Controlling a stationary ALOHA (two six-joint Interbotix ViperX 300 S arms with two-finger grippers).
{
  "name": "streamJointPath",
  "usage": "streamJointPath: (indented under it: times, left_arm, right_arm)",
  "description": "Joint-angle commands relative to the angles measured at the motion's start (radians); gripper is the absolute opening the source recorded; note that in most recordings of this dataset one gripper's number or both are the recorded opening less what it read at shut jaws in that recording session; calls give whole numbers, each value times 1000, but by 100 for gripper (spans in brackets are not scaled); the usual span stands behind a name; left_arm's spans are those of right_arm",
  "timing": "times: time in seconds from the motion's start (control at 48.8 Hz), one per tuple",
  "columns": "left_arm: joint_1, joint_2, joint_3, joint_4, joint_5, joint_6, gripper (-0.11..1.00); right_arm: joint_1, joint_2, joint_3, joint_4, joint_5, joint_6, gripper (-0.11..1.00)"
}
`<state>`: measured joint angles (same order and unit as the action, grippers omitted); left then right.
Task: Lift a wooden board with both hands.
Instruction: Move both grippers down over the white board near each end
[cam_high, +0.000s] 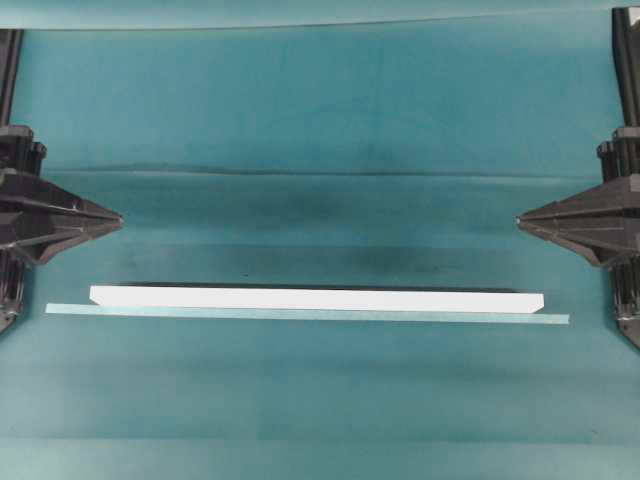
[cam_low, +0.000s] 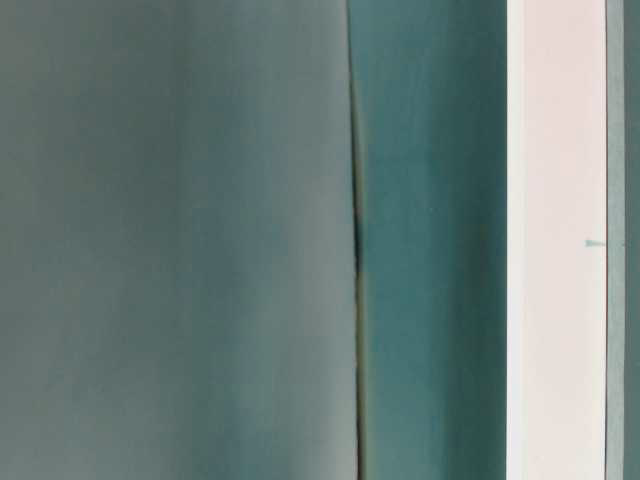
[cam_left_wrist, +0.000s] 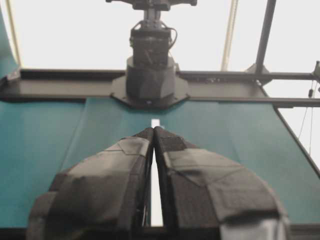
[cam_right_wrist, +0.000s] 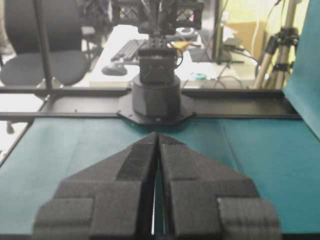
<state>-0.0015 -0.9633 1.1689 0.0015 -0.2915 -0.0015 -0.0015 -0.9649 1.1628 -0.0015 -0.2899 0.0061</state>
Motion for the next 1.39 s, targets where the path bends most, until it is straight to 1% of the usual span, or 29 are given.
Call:
streamJointPath:
  times: [0.0, 0.062, 0.144, 0.185, 0.328, 0.451, 0.574, 0.656, 0.82, 0.882, 0.964, 1.169, 1.292, 1.374]
  left_arm:
    - [3, 26, -34, 5, -3, -29, 14]
    - [5, 35, -54, 9, 9, -38, 13]
    - [3, 51, -80, 11, 52, -41, 2]
    - [5, 57, -97, 11, 87, -43, -1]
    - [9, 98, -160, 11, 253, -41, -2]
    - [14, 147, -218, 12, 353, -41, -2]
    - [18, 199, -272, 12, 430, -44, -2]
    - [18, 241, -318, 12, 512, -51, -2]
    - [17, 311, -388, 14, 647, -103, -2]
    - [17, 339, -408, 12, 681, -126, -2]
    - [17, 377, -431, 14, 718, -137, -2]
    - [14, 451, -477, 20, 816, -130, -2]
    - [11, 500, -503, 20, 902, -106, -2]
    - [11, 532, -518, 20, 940, -78, -2]
  right_arm:
    - [-15, 18, -5, 12, -5, 9, 10]
    - [-20, 25, -14, 51, 28, 15, 13]
    - [-31, 35, -31, 81, 89, 35, 2]
    - [-32, 40, -38, 83, 118, 46, 0]
    - [-49, 57, -75, 94, 219, 97, 0]
    - [-66, 109, -140, 94, 360, 150, 0]
    - [-67, 179, -212, 94, 525, 179, 0]
    - [-66, 225, -264, 94, 630, 195, 0]
    - [-64, 316, -348, 94, 798, 206, 0]
    - [-63, 350, -377, 94, 842, 206, 0]
    - [-63, 399, -416, 94, 904, 204, 0]
    - [-52, 541, -517, 92, 1068, 196, 0]
    - [-51, 614, -584, 75, 1150, 184, 0]
    - [-51, 650, -612, 64, 1183, 170, 0]
